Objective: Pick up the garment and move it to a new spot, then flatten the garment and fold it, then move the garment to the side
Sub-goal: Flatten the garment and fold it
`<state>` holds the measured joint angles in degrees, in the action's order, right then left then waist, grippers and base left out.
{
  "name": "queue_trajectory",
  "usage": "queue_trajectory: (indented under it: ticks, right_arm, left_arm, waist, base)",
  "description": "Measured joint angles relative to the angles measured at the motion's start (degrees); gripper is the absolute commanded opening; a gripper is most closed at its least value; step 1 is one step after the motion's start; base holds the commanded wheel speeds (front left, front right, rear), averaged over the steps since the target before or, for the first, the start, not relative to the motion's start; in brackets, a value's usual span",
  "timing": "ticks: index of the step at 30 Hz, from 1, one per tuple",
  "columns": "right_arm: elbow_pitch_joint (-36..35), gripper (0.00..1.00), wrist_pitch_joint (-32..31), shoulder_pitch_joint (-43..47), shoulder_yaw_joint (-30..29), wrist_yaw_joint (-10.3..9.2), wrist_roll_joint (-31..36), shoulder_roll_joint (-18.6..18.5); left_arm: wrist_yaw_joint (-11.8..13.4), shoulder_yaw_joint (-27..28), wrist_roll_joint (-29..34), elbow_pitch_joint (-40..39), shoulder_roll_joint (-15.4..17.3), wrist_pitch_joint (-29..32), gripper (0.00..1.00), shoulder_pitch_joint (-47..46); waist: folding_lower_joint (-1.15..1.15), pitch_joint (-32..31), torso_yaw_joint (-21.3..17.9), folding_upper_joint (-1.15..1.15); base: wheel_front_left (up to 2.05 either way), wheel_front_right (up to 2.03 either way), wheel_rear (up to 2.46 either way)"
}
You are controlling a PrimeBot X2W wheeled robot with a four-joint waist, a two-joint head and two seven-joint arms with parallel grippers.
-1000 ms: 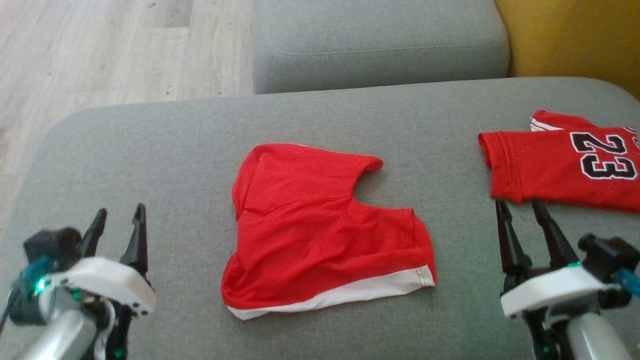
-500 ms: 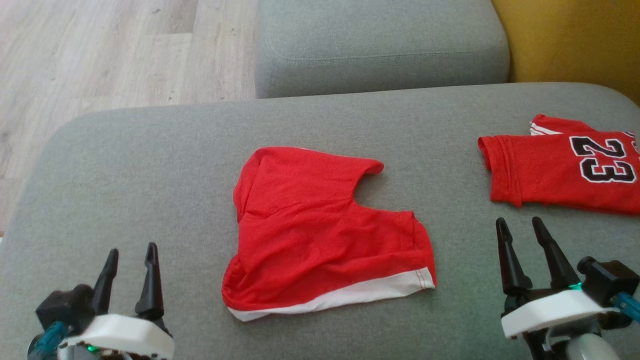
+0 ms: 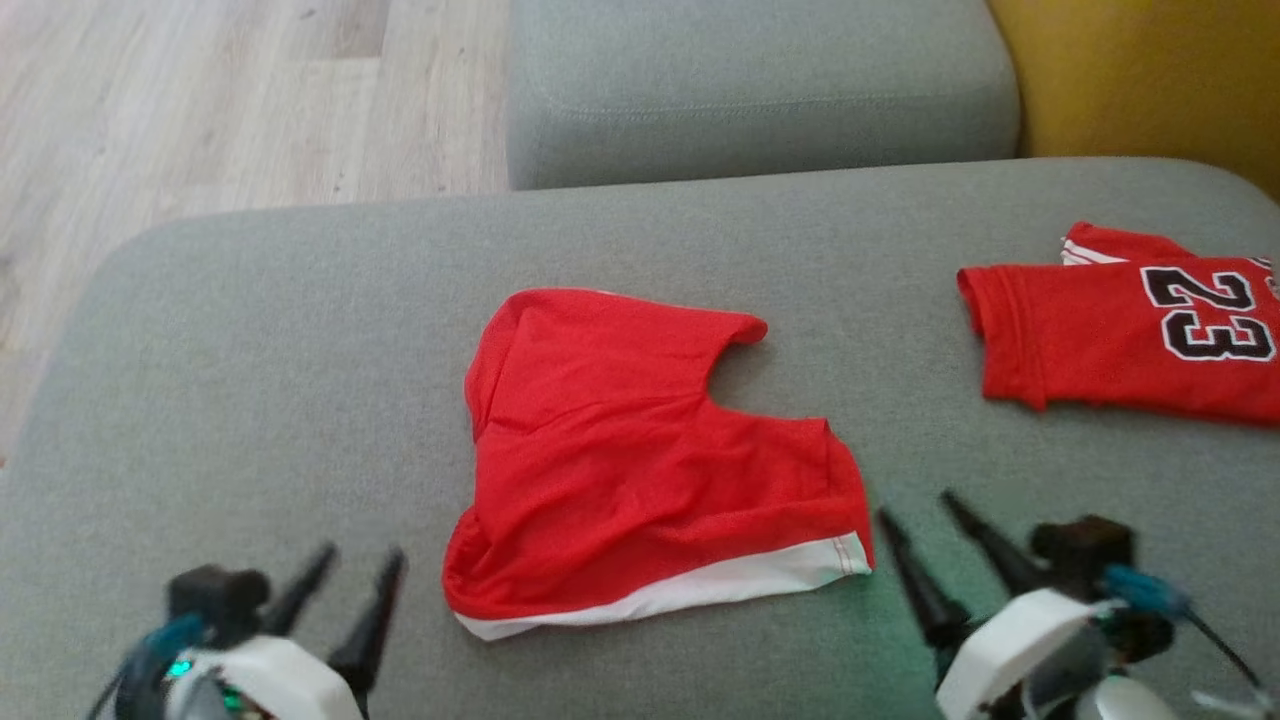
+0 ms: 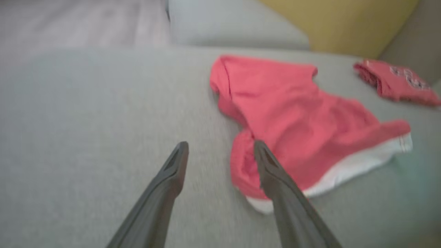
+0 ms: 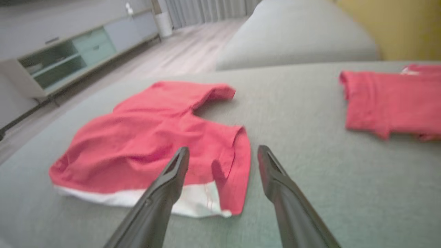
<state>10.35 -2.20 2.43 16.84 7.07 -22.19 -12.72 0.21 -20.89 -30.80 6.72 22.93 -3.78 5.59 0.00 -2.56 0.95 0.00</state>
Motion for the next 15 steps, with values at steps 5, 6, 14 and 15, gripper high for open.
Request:
queue_trajectory:
  ticks: [5, 6, 14, 15]
  right_arm:
    - [4.1, 1.0, -8.9, -4.8, 6.8, 0.0, -5.3, -4.5]
    - [4.1, 1.0, -8.9, -4.8, 6.8, 0.0, -5.3, -4.5]
    - [8.9, 1.0, -17.1, -12.0, 13.4, 0.0, -10.4, -6.3]
    - [9.6, 1.0, -17.8, -12.6, 14.4, 0.0, -10.9, -6.5]
  left_arm:
    - [-6.7, -4.6, -9.2, 1.7, 5.6, 18.6, 1.0, -5.4]
    - [-6.7, -4.6, -9.2, 1.7, 5.6, 18.6, 1.0, -5.4]
    - [-7.3, -18.9, -24.7, -0.9, 12.7, 34.3, 1.0, -16.9]
    - [-7.3, -20.9, -25.7, -0.8, 13.4, 35.2, 1.0, -18.7]
  waist:
    - [0.0, 1.4, 0.5, 0.0]
    - [0.0, 1.4, 0.5, 0.0]
    - [0.0, 4.4, 0.9, 0.0]
    - [0.0, 4.8, 0.9, 0.0]
  base:
    - [0.0, 0.0, 0.0]
    - [0.0, 0.0, 0.0]
    - [0.0, 0.0, 0.0]
    - [0.0, 0.0, 0.0]
